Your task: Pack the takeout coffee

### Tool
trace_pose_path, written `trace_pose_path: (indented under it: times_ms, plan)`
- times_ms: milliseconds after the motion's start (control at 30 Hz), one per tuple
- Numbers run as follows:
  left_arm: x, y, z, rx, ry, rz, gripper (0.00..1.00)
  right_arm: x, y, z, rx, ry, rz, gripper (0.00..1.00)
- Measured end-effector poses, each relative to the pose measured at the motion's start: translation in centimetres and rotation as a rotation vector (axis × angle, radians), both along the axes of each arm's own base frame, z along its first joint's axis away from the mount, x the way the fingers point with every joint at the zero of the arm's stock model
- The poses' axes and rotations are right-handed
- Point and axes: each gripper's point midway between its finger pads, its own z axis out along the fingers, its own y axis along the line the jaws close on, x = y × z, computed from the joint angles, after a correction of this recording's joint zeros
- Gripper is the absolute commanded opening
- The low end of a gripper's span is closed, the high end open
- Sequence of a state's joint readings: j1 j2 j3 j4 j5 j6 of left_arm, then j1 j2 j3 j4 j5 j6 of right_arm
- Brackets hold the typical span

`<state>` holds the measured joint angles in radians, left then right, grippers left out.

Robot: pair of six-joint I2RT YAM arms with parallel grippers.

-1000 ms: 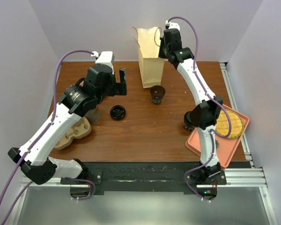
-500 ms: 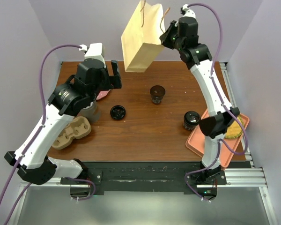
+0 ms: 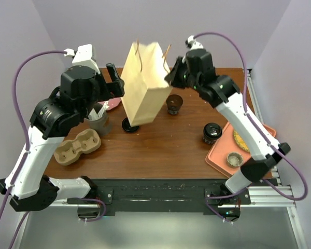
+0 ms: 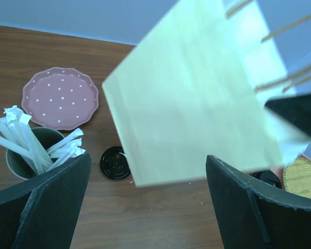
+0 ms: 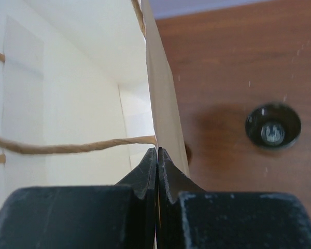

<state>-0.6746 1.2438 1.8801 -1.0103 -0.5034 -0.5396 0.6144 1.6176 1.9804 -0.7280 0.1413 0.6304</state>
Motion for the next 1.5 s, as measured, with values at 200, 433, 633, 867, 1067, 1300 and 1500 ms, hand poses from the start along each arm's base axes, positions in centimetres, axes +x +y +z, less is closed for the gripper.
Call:
trace_pose_path:
  times_ms: [200,433,633,867,1067,1300,1500]
  plan:
    - [-1.0,-0.6,-0.4,-0.006,0.034,-0.063,0.98,-7.6,1.0,-4.2,-0.034,0.109,0.055,0.0]
    - [-1.2,-1.9,-3.4,0.031,0.13,-0.123,0.98,-13.5,1.9,-6.8,-0.072,0.177,0.048,0.0]
    - [-1.0,-2.9,-5.9,0.059,0.197,-0.152,0.98,-15.6,1.1,-8.6,-0.154,0.216,-0.045,0.0]
    - [-0.4,-4.1,-7.1,0.071,0.232,-0.188,0.98,-16.7,-2.1,-11.0,-0.165,0.271,-0.178,0.09]
    - [-0.2,-5.5,-7.7,0.063,0.231,-0.254,0.98,-17.5,-3.0,-11.5,-0.133,0.308,-0.231,0.39]
    - [0.3,-6.5,-10.3,0.09,0.271,-0.29,0.97,-17.4,-1.8,-11.7,-0.143,0.322,-0.2,0.52]
    - [0.4,-6.7,-11.8,0.115,0.301,-0.297,0.98,-17.9,0.8,-7.2,-0.119,0.247,0.007,0.55]
